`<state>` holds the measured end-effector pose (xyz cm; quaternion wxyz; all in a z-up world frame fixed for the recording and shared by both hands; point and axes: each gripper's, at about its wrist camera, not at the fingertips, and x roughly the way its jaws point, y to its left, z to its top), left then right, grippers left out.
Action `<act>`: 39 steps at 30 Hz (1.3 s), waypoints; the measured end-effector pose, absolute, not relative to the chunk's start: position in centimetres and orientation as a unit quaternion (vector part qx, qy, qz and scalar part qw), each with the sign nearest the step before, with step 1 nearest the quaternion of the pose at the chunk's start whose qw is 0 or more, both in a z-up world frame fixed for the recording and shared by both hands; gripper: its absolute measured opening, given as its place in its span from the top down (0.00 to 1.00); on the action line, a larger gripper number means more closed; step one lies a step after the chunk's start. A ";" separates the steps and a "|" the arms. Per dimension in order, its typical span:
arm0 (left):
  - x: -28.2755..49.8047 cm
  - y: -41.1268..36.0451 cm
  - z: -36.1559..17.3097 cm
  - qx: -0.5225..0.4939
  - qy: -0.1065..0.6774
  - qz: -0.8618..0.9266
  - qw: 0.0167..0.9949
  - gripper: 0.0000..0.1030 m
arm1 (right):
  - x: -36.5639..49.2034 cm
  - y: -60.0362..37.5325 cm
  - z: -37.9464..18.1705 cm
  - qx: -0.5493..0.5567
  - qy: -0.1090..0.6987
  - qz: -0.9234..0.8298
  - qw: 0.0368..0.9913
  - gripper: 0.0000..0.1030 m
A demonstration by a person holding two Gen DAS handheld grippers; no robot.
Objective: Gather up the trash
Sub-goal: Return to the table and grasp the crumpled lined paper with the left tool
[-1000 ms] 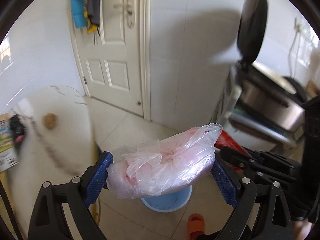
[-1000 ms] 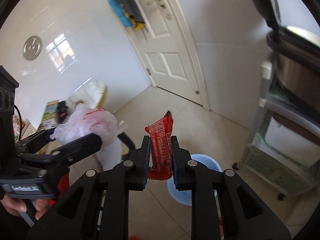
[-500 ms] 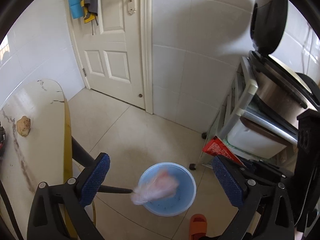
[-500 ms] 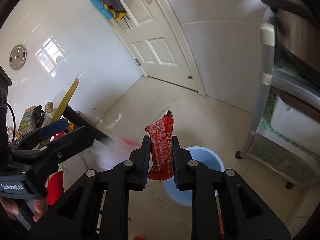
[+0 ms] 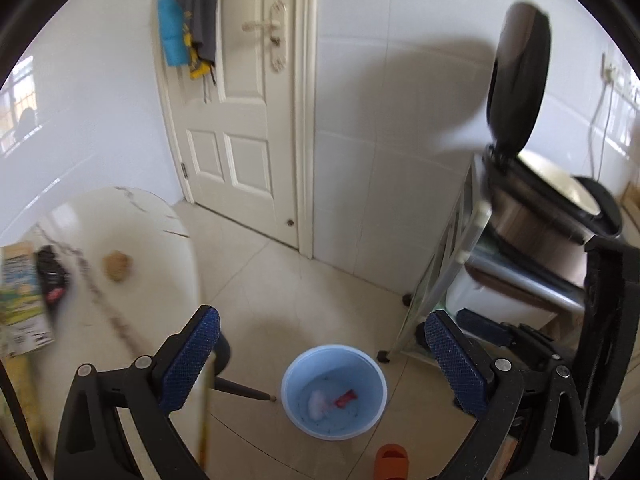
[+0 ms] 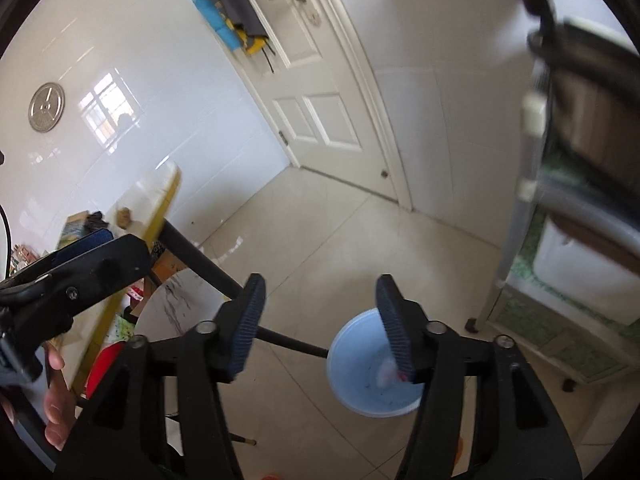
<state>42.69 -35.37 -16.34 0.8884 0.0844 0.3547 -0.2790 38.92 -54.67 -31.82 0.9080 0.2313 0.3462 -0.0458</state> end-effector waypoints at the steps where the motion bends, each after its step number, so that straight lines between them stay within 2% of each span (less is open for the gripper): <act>1: 41.8 -34.4 -15.5 0.082 0.346 -0.273 0.894 0.02 | 38.4 -54.2 -30.7 0.225 0.340 -0.045 0.912 0.41; 4: 39.5 -31.7 -13.8 0.074 0.325 -0.263 0.905 0.01 | 37.1 -52.7 -27.8 0.208 0.318 -0.038 0.924 0.33; 8: 36.0 -26.5 -12.2 0.070 0.301 -0.234 0.922 0.01 | 35.8 -49.1 -23.9 0.175 0.290 -0.011 0.941 0.31; 11: 33.8 -22.3 -11.7 0.067 0.294 -0.202 0.932 0.01 | 35.7 -45.6 -22.0 0.152 0.281 0.011 0.947 0.21; 15: 31.6 -15.6 -11.6 0.050 0.299 -0.146 0.942 0.01 | 36.8 -39.7 -20.5 0.119 0.290 0.056 0.948 0.21; 22: 29.7 -4.8 -13.0 0.011 0.327 -0.063 0.943 0.01 | 40.4 -29.4 -21.2 0.066 0.338 0.123 0.931 0.22; 30: 31.4 1.1 -14.6 -0.033 0.368 -0.023 0.929 0.01 | 45.9 -21.4 -24.4 0.030 0.401 0.147 0.904 0.22; 32: 32.3 1.7 -15.1 -0.035 0.379 -0.022 0.925 0.01 | 47.4 -20.8 -25.4 0.031 0.417 0.145 0.897 0.32; 37: 36.6 1.9 -16.4 -0.035 0.399 -0.036 0.915 0.01 | 50.2 -19.9 -27.4 0.030 0.444 0.143 0.884 0.44; 39: 37.9 2.0 -17.0 -0.032 0.405 -0.037 0.913 0.01 | 50.7 -19.8 -27.9 0.030 0.451 0.146 0.880 0.55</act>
